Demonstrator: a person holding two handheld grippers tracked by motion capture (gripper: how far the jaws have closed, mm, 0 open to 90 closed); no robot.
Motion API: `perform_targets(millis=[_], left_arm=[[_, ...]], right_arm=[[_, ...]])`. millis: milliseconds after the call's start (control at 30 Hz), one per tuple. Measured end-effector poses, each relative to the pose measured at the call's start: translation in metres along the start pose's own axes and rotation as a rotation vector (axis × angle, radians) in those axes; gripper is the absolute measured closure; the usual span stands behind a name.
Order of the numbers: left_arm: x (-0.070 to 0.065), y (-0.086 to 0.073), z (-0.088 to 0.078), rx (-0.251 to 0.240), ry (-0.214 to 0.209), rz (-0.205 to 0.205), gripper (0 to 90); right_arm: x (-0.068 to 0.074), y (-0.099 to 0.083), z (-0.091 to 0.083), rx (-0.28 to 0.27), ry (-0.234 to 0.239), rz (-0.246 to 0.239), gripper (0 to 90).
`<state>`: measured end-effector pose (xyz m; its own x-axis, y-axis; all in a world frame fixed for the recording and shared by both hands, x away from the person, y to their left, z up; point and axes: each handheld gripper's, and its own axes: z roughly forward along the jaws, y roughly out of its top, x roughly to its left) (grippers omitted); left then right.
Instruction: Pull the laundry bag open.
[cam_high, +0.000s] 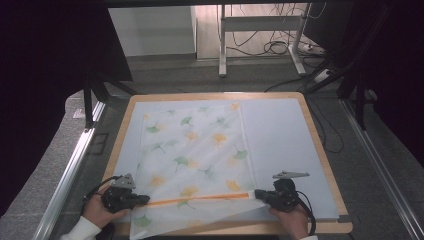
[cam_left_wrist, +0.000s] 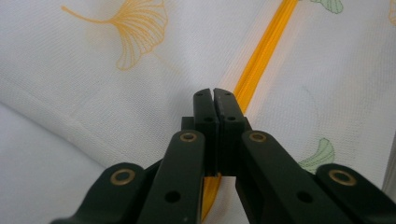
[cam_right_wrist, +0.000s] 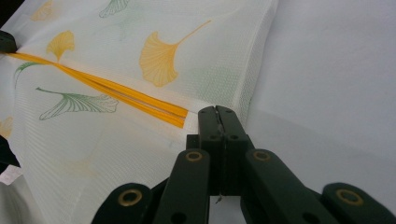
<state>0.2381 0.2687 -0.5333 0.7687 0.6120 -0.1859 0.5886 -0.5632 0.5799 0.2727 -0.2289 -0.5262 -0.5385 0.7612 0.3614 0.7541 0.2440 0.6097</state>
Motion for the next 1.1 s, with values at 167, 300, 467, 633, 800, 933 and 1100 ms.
perform_targets(millis=[167,300,467,633,800,933,1100], left_arm=[[0.001,0.002,0.0,0.011,-0.001,-0.018,90.0],[0.001,0.003,0.0,0.021,0.002,-0.024,90.0],[-0.002,0.003,0.0,0.02,0.019,-0.04,90.0],[-0.004,0.004,0.0,0.023,0.034,-0.043,90.0],[-0.005,0.005,0.001,0.024,0.04,-0.056,90.0],[-0.005,0.005,0.001,0.023,0.042,-0.064,90.0],[-0.007,0.005,0.001,0.023,0.052,-0.067,90.0]], right_arm=[[0.004,0.002,-0.001,-0.003,-0.018,-0.023,89.3],[0.022,0.012,-0.002,-0.042,-0.033,-0.093,89.3],[0.052,0.024,0.016,-0.002,0.02,-0.192,89.3],[0.065,0.045,0.003,-0.037,0.047,-0.232,89.2],[0.06,0.055,-0.007,-0.033,0.098,-0.222,89.2],[0.048,0.06,-0.016,-0.057,0.118,-0.185,89.2],[0.056,0.059,0.014,0.018,0.143,-0.209,89.2]])
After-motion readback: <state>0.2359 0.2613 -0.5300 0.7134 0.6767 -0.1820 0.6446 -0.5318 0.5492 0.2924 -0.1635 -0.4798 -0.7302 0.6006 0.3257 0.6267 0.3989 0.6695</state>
